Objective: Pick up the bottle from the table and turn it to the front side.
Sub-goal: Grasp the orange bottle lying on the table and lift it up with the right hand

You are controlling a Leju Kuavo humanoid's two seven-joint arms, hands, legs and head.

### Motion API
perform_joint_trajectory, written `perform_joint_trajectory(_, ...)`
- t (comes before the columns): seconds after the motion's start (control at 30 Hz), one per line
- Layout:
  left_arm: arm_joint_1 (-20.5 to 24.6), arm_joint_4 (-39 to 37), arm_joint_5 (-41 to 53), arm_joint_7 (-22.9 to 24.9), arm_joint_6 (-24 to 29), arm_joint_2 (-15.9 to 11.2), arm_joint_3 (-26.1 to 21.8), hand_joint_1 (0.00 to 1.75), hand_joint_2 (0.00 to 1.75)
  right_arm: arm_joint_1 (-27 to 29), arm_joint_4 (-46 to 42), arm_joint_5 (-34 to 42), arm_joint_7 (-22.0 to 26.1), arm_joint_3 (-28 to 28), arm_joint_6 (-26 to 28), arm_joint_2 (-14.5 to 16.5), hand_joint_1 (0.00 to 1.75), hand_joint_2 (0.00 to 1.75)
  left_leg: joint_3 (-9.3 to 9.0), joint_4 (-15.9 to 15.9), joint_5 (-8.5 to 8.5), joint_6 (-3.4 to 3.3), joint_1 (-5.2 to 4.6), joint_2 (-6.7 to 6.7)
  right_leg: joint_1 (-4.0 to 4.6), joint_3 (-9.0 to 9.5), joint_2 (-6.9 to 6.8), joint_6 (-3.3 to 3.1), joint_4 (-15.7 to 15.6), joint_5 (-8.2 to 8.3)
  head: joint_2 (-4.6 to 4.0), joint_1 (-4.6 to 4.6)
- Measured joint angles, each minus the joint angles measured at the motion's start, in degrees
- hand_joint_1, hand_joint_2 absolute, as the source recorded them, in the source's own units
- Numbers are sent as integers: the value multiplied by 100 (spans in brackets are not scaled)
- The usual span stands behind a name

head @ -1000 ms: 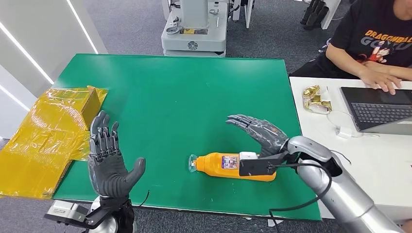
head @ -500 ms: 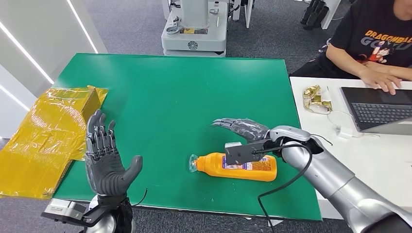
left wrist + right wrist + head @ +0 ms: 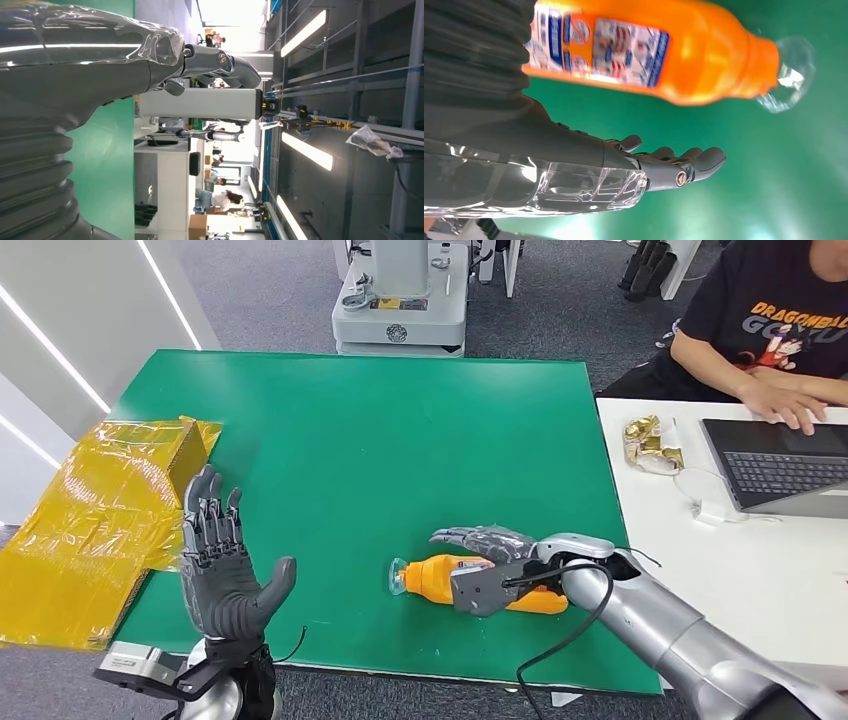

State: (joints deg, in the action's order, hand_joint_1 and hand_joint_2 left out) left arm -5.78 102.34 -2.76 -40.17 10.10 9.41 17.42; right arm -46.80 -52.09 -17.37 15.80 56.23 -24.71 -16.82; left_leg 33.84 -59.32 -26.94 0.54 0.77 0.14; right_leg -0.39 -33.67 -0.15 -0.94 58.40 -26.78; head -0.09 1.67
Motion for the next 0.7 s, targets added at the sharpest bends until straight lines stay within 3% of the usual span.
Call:
perform_joint_trajectory(0.2,7,-56,1,0,-30,-1,0,0,175,111,0,-3,-43,112,13,-154,0,175,0,-2,-1,-1,-1,5,-1,-1,5,0,0,1,0,1)
perform_joint_trajectory(0.7,158,-184,-68,1,79,1,0,0,175,-38,133,-336,-683,384,-154,-274,0,175,1,-2,-1,0,0,3,0,0,4,0,1,1,0,0)
